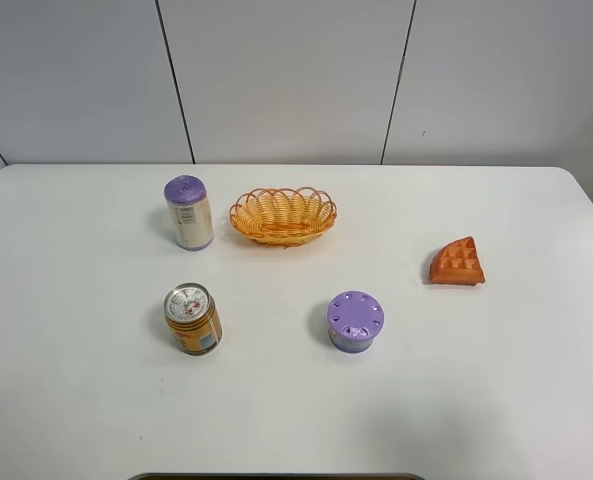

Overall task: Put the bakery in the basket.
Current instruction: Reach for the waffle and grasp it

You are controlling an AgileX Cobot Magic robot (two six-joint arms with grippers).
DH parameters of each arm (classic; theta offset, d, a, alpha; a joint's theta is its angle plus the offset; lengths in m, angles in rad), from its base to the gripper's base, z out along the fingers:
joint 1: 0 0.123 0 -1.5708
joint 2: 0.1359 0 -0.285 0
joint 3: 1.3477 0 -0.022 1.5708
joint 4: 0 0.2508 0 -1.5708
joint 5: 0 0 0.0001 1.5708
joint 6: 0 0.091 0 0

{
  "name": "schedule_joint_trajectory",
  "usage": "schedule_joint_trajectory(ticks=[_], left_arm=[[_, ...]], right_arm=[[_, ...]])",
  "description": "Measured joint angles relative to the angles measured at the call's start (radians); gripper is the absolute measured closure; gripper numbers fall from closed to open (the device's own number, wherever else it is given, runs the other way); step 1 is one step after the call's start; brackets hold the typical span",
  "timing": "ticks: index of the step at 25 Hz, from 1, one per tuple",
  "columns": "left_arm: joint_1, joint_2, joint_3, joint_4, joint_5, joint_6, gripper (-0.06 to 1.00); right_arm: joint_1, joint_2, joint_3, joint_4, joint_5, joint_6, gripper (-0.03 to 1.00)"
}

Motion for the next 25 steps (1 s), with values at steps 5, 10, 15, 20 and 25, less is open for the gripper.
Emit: schedule_joint_trajectory(ticks=[5, 10, 15, 20, 25], left_arm=[[0.0, 0.0, 0.0, 0.0, 0.0, 0.0, -0.04], [0.0, 0.0, 0.0, 0.0, 0.0, 0.0, -0.04], [0.0, 0.0, 0.0, 0.0, 0.0, 0.0, -0.04], [0.0, 0.0, 0.0, 0.0, 0.0, 0.0, -0.04], [0.0, 0.0, 0.0, 0.0, 0.0, 0.0, -0.04]], right_arm=[[0.0, 0.0, 0.0, 0.0, 0.0, 0.0, -0.03], [0.0, 0.0, 0.0, 0.0, 0.0, 0.0, -0.03], [0.0, 0.0, 0.0, 0.0, 0.0, 0.0, -0.03], [0.0, 0.0, 0.0, -0.005, 0.0, 0.0, -0.03], [0.0, 0.0, 0.0, -0.012, 0.0, 0.001, -0.03]])
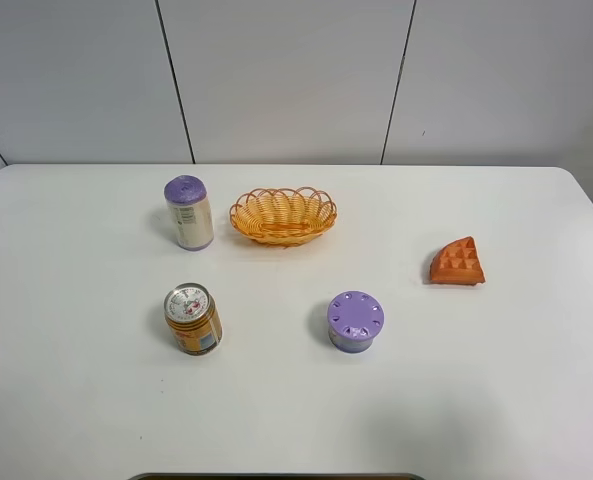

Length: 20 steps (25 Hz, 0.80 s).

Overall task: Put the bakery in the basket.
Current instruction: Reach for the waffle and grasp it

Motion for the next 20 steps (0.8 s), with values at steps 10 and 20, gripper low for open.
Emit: schedule_joint_trajectory(ticks=[10, 20], left_arm=[[0.0, 0.0, 0.0, 0.0, 0.0, 0.0, -0.04], [0.0, 0.0, 0.0, 0.0, 0.0, 0.0, -0.04]], right_arm=[[0.0, 0.164, -0.102, 0.001, -0.078, 0.057, -0.03], [0.0, 0.453, -0.279, 0.0, -0.086, 0.123, -0.03]])
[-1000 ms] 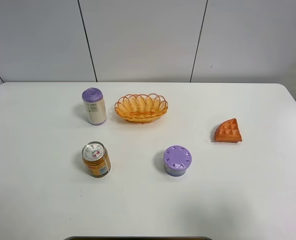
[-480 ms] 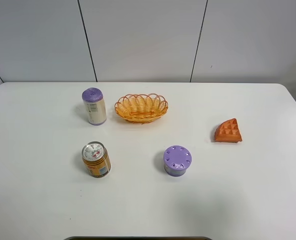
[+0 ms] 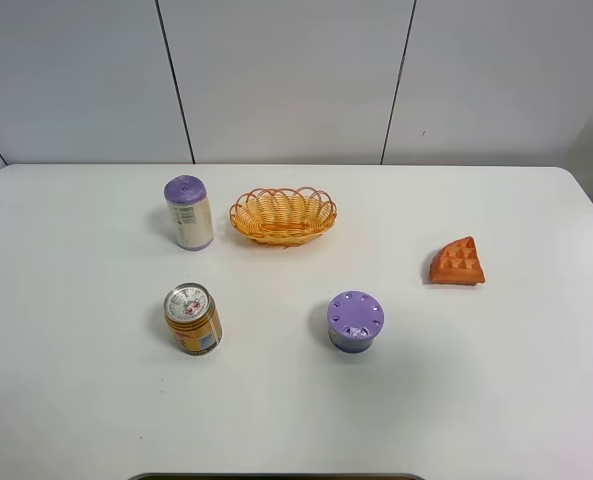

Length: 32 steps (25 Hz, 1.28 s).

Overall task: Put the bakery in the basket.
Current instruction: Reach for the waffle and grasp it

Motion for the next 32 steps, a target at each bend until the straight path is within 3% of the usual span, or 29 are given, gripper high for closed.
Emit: schedule_joint_trajectory(ticks=[19, 32], left_arm=[[0.0, 0.0, 0.0, 0.0, 0.0, 0.0, -0.04], [0.0, 0.0, 0.0, 0.0, 0.0, 0.0, -0.04]], right_arm=[[0.0, 0.508, -0.281, -0.035, -0.024, 0.161, -0.03], [0.0, 0.875, -0.446, -0.033, 0.009, 0.209, -0.03]])
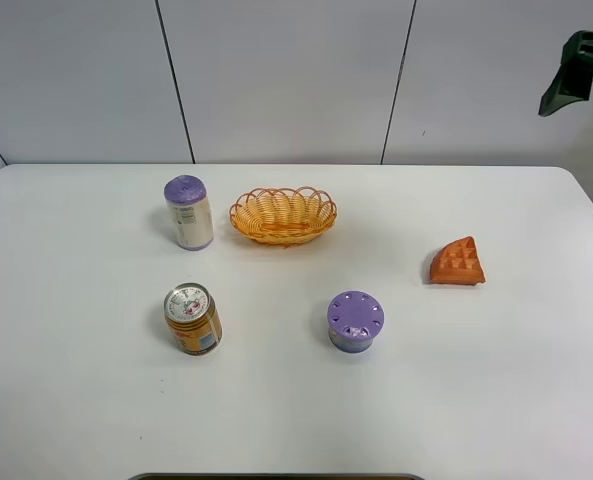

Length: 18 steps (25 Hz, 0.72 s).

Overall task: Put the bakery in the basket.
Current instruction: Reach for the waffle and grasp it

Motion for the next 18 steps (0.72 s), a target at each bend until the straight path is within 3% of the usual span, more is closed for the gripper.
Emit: schedule_joint_trajectory(ticks=[18], left_arm=[[0.0, 0.0, 0.0, 0.0, 0.0, 0.0, -0.04]], right_arm=[[0.0, 0.407, 0.0, 0.027, -0.102, 0.027, -0.03]])
